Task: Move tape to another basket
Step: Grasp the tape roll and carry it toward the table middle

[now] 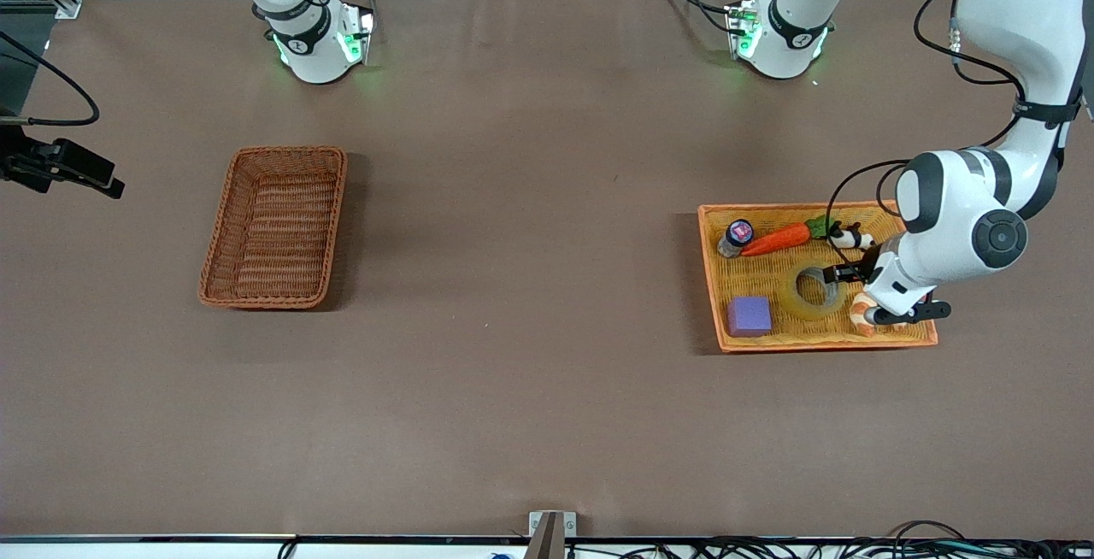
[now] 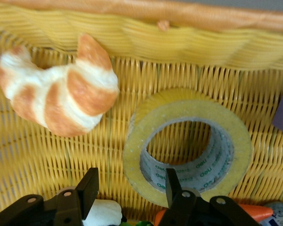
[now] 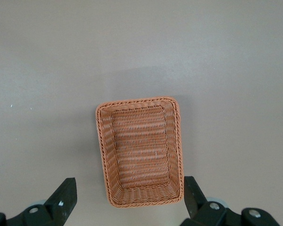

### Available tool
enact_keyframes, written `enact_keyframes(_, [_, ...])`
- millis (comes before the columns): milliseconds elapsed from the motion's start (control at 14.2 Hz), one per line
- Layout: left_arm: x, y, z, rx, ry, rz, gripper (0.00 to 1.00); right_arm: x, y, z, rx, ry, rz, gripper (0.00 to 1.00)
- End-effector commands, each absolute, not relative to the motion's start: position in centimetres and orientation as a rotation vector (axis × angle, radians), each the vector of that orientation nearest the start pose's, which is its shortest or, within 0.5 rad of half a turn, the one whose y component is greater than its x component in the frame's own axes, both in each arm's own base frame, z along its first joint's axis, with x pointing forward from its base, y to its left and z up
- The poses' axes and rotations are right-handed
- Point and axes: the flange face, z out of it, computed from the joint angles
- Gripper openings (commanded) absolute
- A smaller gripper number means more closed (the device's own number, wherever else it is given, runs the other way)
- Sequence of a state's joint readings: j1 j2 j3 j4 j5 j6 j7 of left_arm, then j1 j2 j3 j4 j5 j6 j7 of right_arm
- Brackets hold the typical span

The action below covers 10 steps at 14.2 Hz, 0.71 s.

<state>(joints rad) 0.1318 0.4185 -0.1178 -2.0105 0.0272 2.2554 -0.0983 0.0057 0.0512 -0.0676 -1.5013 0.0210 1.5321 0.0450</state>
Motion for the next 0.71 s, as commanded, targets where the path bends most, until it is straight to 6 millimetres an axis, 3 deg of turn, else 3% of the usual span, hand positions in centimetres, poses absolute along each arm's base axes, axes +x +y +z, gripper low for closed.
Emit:
enact_keyframes(0, [58.2,0.9,21.1,-3.162,-0.149,0.289,0.55,56.1,-3.6,62.9,-3.126,0.158,0.024,1.00])
enact_keyframes(212, [58.4,0.8,20.1,-3.165,-0.151,0.282,0.47,56.1,-3.6,62.9,-3.126,0.158,0.026,1.00])
enact_keyframes(353, [58.9,0.7,20.6,-3.165,-0.168,0.258,0.20,56.1,-3.6,62.9,-3.124,0.153,0.026,1.00])
enact_keyframes(494, [60.0,0.3,21.9,-3.167,-0.203,0.216,0.05,56.1,-3.6,62.9,-3.124,0.153,0.026,1.00])
enact_keyframes(635, [60.9,-0.1,25.0,-3.170,-0.217,0.136,0.00,56.1,-3.9,62.8,-3.124,0.160,0.028,1.00])
